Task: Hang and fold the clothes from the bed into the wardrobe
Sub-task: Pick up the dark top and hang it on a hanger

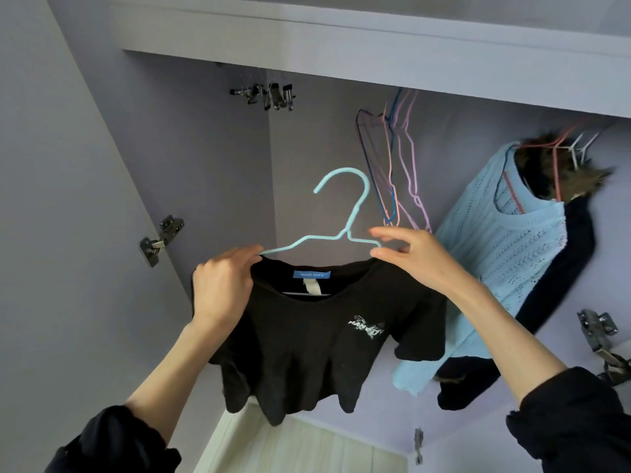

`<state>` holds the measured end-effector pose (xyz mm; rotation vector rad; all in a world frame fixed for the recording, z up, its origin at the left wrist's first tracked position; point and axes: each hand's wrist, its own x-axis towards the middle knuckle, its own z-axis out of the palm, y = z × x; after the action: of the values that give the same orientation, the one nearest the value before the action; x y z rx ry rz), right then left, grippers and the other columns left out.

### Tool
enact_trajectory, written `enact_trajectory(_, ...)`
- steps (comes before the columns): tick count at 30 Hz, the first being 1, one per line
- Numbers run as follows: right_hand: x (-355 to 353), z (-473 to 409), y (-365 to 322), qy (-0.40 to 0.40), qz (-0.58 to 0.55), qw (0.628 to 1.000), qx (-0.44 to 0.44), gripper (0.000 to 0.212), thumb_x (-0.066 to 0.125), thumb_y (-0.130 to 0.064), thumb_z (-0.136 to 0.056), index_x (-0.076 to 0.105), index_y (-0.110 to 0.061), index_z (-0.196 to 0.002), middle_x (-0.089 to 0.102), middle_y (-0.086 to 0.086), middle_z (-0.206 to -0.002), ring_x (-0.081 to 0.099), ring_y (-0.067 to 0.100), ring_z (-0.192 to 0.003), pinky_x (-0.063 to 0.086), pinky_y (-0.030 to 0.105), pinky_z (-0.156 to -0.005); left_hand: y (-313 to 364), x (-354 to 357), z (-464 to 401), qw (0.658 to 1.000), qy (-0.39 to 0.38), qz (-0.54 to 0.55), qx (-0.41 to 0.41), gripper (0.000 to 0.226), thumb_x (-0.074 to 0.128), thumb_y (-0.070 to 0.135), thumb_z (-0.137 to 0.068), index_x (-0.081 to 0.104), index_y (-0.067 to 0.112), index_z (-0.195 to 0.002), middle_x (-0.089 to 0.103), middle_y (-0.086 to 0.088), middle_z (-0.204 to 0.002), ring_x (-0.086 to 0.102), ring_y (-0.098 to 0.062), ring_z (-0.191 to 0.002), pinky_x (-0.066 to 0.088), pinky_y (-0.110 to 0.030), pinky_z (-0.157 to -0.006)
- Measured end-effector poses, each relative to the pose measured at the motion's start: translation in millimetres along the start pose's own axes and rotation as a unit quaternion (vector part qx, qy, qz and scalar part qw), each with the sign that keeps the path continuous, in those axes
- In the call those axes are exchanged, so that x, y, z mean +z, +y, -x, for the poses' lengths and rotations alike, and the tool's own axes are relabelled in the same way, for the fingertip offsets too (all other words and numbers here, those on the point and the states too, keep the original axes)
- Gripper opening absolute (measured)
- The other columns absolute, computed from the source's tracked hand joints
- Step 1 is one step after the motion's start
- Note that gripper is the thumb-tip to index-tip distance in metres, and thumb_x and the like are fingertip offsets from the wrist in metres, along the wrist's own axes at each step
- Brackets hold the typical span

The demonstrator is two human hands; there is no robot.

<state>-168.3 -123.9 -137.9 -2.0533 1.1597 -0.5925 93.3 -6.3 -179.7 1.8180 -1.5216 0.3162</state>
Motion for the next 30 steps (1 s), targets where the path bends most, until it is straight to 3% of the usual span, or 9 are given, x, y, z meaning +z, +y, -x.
enact_trajectory(3,-4,6,22,0.046,0.086,0.995,0.022,0.034,0.066,-0.021,-0.087,0.065,-0.016,-0.12,0.066,-0.005,-0.118,0.059,0.011,-0.113,0.04,0.022,-0.099,-9,-6,-4,0.998,0.018,0.013,-0.051,0.02,0.066,-0.006,-0.079,0.075,0.005,-0.093,0.073,-0.013,-0.081,0.068,-0.035,-0.065,0.052,-0.04,-0.06)
enact_trajectory(7,-3,8,28,0.161,0.225,0.96,-0.047,0.02,0.068,-0.024,-0.086,0.074,-0.018,-0.104,0.074,0.001,-0.097,0.068,0.026,-0.089,0.053,0.039,-0.078,-15,-6,-9,0.996,0.025,0.02,-0.089,0.016,0.066,0.003,-0.084,0.074,0.006,-0.097,0.073,-0.016,-0.082,0.067,-0.039,-0.071,0.051,-0.041,-0.067)
enact_trajectory(11,-15,13,37,0.223,0.272,0.932,-0.086,0.015,0.072,-0.024,-0.082,0.076,-0.018,-0.094,0.075,0.0,-0.089,0.07,0.029,-0.078,0.051,0.033,-0.065,-23,-10,-15,0.99,0.029,0.039,-0.13,0.016,0.062,0.009,-0.089,0.073,0.008,-0.101,0.072,-0.019,-0.082,0.065,-0.041,-0.075,0.051,-0.044,-0.074)
enact_trajectory(16,-8,19,29,0.218,0.288,0.917,-0.17,0.022,0.062,-0.023,-0.088,0.07,-0.013,-0.106,0.069,0.001,-0.098,0.065,0.025,-0.088,0.054,0.036,-0.072,-11,-1,-11,0.989,0.024,0.056,-0.135,0.017,0.063,0.012,-0.088,0.074,0.01,-0.101,0.072,-0.018,-0.088,0.065,-0.04,-0.085,0.047,-0.041,-0.079)
enact_trajectory(19,2,22,24,0.211,0.304,0.904,-0.215,0.028,0.054,-0.026,-0.09,0.068,-0.01,-0.108,0.063,0.003,-0.091,0.062,0.022,-0.081,0.052,0.033,-0.068,-2,5,-4,0.989,0.008,0.062,-0.135,0.017,0.063,0.013,-0.088,0.074,0.011,-0.101,0.073,-0.014,-0.091,0.065,-0.038,-0.087,0.046,-0.038,-0.078)
enact_trajectory(23,-1,34,29,0.184,0.313,0.913,-0.184,0.012,0.072,-0.009,-0.081,0.066,-0.006,-0.091,0.06,0.005,-0.083,0.061,0.025,-0.07,0.043,0.026,-0.058,7,10,-2,0.988,-0.042,0.075,-0.129,0.018,0.063,0.017,-0.089,0.074,0.014,-0.103,0.073,-0.011,-0.092,0.065,-0.036,-0.088,0.045,-0.036,-0.081)
enact_trajectory(30,-10,82,59,0.171,0.24,0.953,-0.063,0.007,0.055,-0.01,-0.093,0.059,-0.005,-0.095,0.049,-0.001,-0.092,0.05,0.017,-0.081,0.034,0.022,-0.071,39,48,-7,0.976,-0.187,0.078,-0.082,0.021,0.058,0.017,-0.092,0.07,0.017,-0.11,0.071,-0.008,-0.103,0.061,-0.035,-0.1,0.044,-0.037,-0.084)
